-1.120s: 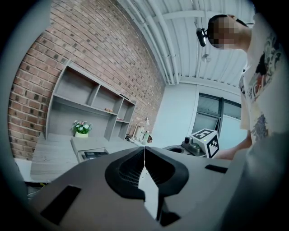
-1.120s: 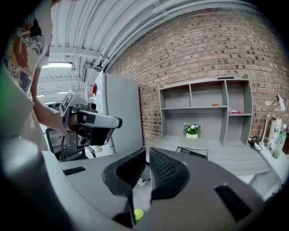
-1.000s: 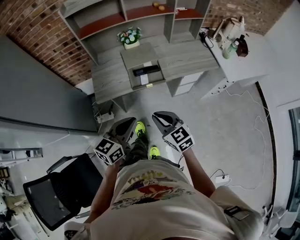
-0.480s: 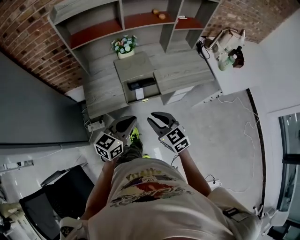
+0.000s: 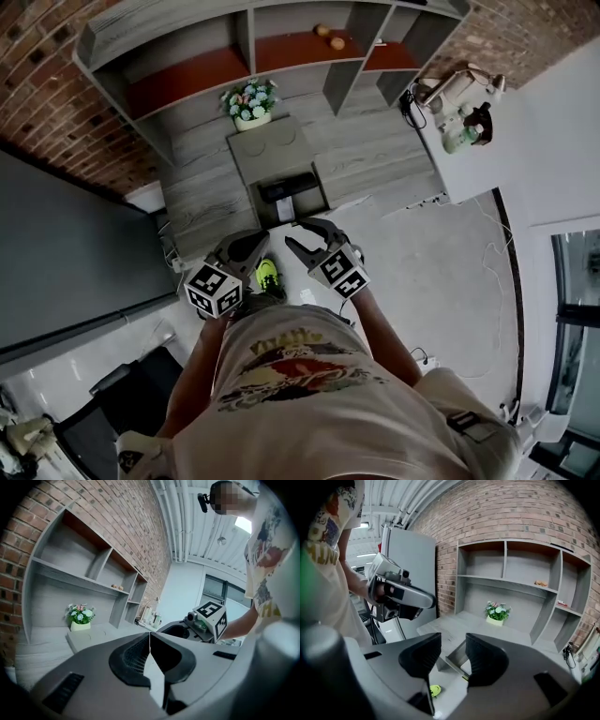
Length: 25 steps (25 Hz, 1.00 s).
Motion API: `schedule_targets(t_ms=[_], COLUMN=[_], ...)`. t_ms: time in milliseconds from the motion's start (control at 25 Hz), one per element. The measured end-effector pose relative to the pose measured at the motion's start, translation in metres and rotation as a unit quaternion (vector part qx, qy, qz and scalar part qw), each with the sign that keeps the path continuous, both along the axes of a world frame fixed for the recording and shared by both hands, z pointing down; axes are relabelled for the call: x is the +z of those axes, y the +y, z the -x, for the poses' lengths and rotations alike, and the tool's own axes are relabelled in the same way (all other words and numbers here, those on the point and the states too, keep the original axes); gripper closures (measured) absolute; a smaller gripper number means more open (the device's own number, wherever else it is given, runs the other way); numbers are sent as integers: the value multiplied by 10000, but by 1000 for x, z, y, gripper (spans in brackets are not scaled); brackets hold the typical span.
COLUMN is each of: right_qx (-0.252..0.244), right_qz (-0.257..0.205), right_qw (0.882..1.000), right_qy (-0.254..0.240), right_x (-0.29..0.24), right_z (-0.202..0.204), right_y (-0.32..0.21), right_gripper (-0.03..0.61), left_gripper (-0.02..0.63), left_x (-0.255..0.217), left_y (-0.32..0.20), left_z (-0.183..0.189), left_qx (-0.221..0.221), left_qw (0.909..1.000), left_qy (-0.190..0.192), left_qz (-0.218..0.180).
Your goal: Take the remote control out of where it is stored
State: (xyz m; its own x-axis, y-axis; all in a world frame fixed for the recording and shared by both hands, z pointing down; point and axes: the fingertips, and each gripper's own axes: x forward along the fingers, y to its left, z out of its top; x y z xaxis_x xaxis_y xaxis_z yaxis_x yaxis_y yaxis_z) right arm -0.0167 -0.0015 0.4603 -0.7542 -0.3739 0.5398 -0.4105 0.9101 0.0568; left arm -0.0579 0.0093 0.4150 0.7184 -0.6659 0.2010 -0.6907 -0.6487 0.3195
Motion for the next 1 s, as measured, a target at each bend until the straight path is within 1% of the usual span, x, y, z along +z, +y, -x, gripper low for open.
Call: schedule_targets(t_ms=[240,520,760,1000], right_qx=[20,-11,-144,-497], right_qz=[50,238,236,133], right_qw=[9996,9982,9968,9925], right_qy=[285,551,745,1113], right_x=[20,43,55,75], right_z=[13,19,21,27], right_y=[-27,-48,-58,-72], right_gripper=[412,381,364,354], left_gripper=[606,606,606,606], left_x=[14,27,37,56], left_y=[-29,-44,-45,-52], left_z=[13,18,24,28], left_qx=[116,185,29,-238], left_qw=[9999,9996,9993,9980], left_qy=[5,-10,6,54], left_qz=[79,191,368,581])
